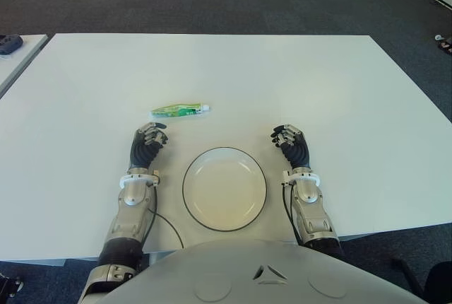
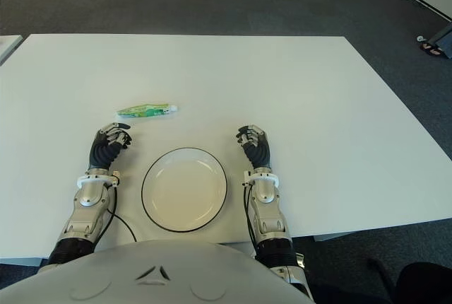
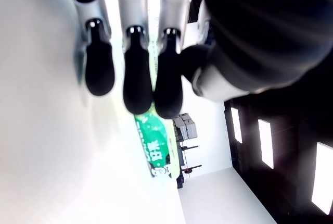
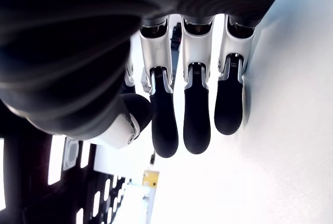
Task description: Put the toothpaste on the table into the plate.
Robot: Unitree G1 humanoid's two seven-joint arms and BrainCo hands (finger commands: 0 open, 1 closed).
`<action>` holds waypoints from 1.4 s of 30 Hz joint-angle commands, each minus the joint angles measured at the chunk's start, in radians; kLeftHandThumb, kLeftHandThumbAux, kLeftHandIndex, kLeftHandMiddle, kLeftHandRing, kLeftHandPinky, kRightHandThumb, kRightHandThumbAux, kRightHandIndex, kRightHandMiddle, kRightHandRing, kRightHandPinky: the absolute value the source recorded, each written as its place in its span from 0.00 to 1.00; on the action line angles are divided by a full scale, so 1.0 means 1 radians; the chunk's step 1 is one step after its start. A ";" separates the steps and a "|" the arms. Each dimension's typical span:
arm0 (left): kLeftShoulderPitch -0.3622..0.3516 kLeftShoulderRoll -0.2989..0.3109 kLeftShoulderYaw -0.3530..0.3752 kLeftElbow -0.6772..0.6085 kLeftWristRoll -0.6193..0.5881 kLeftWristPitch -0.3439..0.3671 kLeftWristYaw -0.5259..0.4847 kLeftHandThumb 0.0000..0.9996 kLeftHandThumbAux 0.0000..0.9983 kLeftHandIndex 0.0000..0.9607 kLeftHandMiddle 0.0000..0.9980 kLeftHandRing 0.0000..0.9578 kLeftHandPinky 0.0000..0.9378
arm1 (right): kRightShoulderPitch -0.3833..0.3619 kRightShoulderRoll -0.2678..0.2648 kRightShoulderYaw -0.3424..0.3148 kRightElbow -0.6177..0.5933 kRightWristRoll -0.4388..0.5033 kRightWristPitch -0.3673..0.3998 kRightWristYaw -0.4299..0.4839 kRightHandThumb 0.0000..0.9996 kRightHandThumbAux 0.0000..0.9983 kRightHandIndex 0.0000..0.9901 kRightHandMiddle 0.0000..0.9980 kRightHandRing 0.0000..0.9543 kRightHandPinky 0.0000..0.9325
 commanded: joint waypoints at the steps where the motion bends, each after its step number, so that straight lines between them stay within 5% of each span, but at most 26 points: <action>1: 0.006 0.009 -0.008 -0.002 0.032 -0.003 0.003 0.71 0.72 0.45 0.63 0.64 0.64 | 0.009 0.003 -0.001 0.010 0.004 0.016 0.002 0.71 0.73 0.43 0.53 0.54 0.54; 12: 0.026 0.038 -0.021 -0.070 0.243 0.002 0.152 0.71 0.72 0.45 0.64 0.65 0.65 | 0.010 0.002 0.000 0.010 -0.002 0.021 0.000 0.71 0.73 0.43 0.53 0.55 0.58; 19: -0.034 0.121 -0.050 -0.067 0.458 0.019 0.297 0.71 0.72 0.45 0.61 0.63 0.62 | 0.012 0.001 0.001 0.008 -0.003 0.020 0.001 0.71 0.73 0.43 0.54 0.56 0.58; 27: -0.116 0.220 -0.077 -0.073 0.564 0.105 0.287 0.71 0.71 0.44 0.40 0.40 0.39 | 0.010 0.006 0.000 0.013 0.005 0.018 0.004 0.71 0.73 0.43 0.54 0.56 0.58; 32: -0.204 0.287 -0.124 0.007 0.670 0.142 0.352 0.63 0.51 0.20 0.22 0.21 0.24 | 0.011 0.010 0.002 0.014 0.003 0.017 0.000 0.71 0.73 0.43 0.53 0.56 0.57; 42: -0.357 0.355 -0.211 0.210 0.719 0.138 0.429 0.63 0.37 0.11 0.12 0.13 0.22 | 0.016 0.012 0.007 0.008 -0.007 0.021 -0.012 0.71 0.73 0.43 0.51 0.53 0.54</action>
